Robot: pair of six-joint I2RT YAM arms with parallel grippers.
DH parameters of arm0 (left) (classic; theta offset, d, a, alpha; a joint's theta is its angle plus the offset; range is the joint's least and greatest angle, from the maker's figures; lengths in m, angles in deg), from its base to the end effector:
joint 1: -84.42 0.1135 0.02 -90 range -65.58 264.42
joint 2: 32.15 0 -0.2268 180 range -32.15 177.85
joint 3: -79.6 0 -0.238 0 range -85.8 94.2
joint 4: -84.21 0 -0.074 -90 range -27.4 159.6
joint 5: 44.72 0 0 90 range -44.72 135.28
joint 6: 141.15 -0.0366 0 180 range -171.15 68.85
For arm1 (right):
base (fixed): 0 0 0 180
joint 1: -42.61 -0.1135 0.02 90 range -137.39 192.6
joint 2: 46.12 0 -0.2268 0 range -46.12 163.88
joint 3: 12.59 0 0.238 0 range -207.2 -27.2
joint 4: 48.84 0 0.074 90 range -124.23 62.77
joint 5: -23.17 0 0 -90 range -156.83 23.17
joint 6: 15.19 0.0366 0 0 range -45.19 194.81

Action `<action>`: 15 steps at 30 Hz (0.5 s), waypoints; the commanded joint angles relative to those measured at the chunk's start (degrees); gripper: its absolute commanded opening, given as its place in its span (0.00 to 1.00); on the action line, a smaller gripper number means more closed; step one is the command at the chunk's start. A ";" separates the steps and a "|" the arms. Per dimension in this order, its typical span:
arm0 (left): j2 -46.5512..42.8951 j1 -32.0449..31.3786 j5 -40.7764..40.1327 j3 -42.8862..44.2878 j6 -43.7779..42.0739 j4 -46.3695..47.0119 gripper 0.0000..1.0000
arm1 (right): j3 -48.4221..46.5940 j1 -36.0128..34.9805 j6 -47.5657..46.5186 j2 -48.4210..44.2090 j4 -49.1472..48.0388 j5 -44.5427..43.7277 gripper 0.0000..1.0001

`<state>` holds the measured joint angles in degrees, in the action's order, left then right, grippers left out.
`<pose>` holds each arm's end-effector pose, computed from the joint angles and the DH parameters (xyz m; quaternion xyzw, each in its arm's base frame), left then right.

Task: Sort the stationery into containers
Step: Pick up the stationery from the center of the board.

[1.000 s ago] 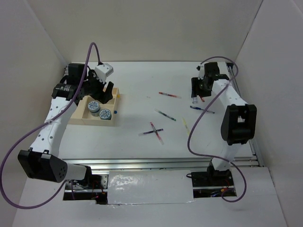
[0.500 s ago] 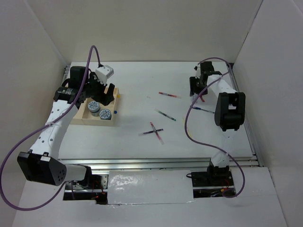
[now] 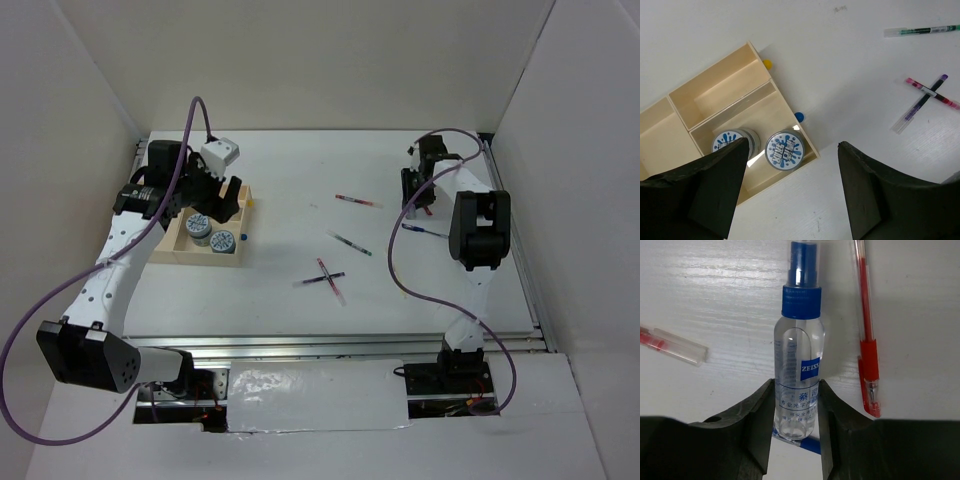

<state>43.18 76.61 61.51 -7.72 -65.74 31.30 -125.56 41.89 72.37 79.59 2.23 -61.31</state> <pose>0.2745 -0.0480 0.3404 0.2343 0.8510 -0.0985 0.4595 0.4332 0.0090 0.1461 -0.0377 0.9722 0.0435 0.2270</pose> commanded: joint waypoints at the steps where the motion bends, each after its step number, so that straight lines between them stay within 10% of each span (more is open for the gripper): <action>1: -0.54 -0.27 -0.58 -0.04 1.23 2.53 0.84 | -0.95 0.10 0.06 -1.16 -1.40 0.28 0.37; 8: -2.29 3.85 1.24 1.71 12.73 6.84 0.81 | 1.16 -2.10 0.41 -12.93 -2.72 9.75 0.01; 15: -15.27 13.70 25.15 -9.86 36.71 31.06 0.89 | -1.04 -4.82 4.44 -29.54 -3.07 27.92 0.00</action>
<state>35.05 89.57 73.95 -13.75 -42.87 46.27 -123.60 38.70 73.75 59.04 2.12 -45.71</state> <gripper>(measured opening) 0.873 0.429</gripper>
